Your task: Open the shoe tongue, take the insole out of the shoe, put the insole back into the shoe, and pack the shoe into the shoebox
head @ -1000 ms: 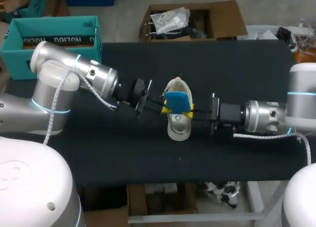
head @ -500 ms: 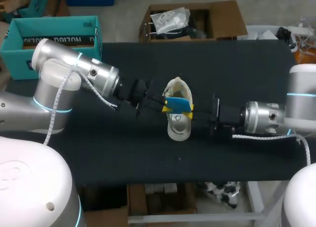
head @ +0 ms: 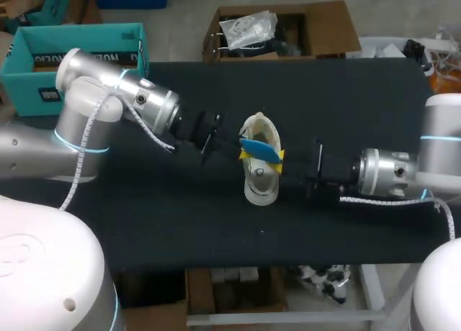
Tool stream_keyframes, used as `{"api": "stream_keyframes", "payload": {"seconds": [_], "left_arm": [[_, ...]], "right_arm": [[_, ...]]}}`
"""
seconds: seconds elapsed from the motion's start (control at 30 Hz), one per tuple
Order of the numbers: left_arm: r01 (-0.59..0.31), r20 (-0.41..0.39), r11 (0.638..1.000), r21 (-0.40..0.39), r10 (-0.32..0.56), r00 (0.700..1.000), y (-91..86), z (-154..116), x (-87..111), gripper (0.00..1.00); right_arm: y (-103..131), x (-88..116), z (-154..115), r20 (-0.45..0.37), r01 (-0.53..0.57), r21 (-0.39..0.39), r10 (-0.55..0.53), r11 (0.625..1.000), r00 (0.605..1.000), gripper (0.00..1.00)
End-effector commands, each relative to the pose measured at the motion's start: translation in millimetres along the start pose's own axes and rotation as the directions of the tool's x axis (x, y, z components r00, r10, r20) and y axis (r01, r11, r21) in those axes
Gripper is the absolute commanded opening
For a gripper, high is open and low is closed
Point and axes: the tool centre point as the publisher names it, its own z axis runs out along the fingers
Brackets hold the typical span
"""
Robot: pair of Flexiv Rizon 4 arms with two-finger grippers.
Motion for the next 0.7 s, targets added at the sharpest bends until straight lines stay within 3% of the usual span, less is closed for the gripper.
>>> {"api": "stream_keyframes", "payload": {"seconds": [0.03,0.23,0.33,0.47,0.6,0.7], "left_arm": [[-0.019,-0.037,1.0,0.003,0.019,0.999,4.6,6.0,-8.0,0.0],[-0.054,-0.086,0.998,-0.013,0.052,0.995,9.6,8.1,-6.9,0.0],[-0.047,-0.094,0.999,-0.011,0.046,0.995,13.7,4.7,-3.7,0.0],[-0.049,-0.1,0.999,-0.009,0.048,0.994,13.6,-2.0,1.6,0.0],[-0.051,-0.108,0.999,-0.016,0.049,0.993,18.0,-4.4,3.1,0.0],[-0.052,-0.109,0.998,-0.018,0.05,0.993,19.5,-4.5,2.7,0.0]], "right_arm": [[-4.3,-0.7,-3.8,-0.001,0.002,-0.02,-0.002,1.0,1.0,0.93],[-0.9,-1.7,-9.4,0.005,-0.003,-0.036,0.003,0.999,1.0,0.87],[1.2,-2.8,-10.2,0.007,-0.007,-0.045,0.008,0.999,1.0,0.74],[3.4,-3.6,-10.5,0.008,-0.007,-0.063,0.008,0.998,1.0,0.65],[8.2,-2.9,-8.9,0.008,-0.008,-0.074,0.009,0.997,1.0,0.46],[10.3,-2.1,-5.6,0.008,-0.01,-0.073,0.01,0.997,1.0,0.43]]}}
